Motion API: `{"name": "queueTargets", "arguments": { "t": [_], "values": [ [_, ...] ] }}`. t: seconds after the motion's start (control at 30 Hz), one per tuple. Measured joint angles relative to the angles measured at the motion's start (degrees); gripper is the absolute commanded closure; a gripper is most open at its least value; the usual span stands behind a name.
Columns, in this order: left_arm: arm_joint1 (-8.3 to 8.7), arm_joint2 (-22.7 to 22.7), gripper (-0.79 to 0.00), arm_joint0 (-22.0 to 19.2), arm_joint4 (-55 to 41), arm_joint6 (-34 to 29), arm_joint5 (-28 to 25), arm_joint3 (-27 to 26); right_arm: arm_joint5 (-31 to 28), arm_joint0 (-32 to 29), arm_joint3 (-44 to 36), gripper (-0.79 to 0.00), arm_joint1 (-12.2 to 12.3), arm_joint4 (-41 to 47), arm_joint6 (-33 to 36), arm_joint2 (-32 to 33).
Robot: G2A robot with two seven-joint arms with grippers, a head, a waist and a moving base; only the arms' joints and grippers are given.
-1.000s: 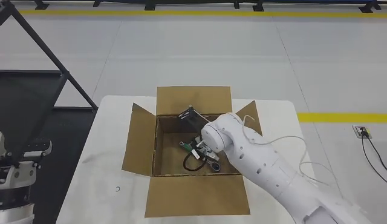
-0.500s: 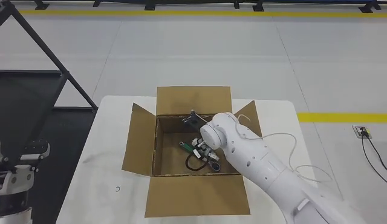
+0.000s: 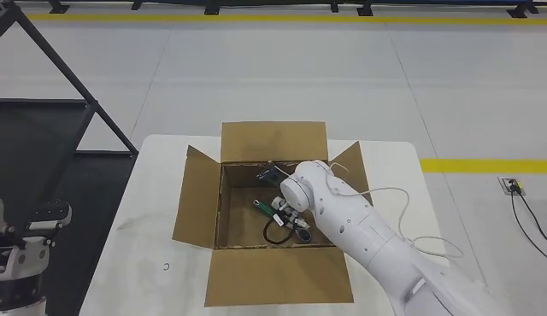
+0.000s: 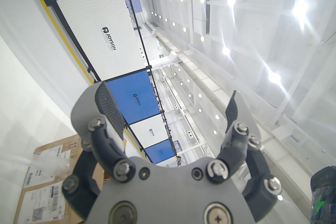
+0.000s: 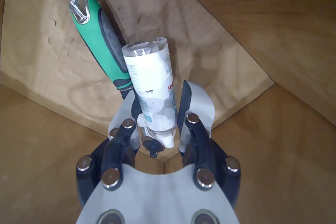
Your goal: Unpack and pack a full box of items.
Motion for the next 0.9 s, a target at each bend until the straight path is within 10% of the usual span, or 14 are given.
{"name": "queueTargets", "arguments": {
  "t": [0.27,0.33,0.9],
  "values": [
    [-0.09,0.58,-0.785,0.17,0.83,0.85,-0.39,-0.52,-1.85,0.00,3.32,-0.163,-1.49,0.32,-0.12,0.04],
    [-0.13,0.66,-0.785,0.30,1.06,1.16,-0.44,-0.64,-2.35,0.13,4.34,0.000,-1.87,0.61,-0.09,0.17],
    [-0.14,1.22,-0.785,-0.07,1.69,0.68,-0.07,-0.70,-10.60,-1.29,-6.26,0.000,2.10,0.14,-3.70,7.80]
  ]
}}
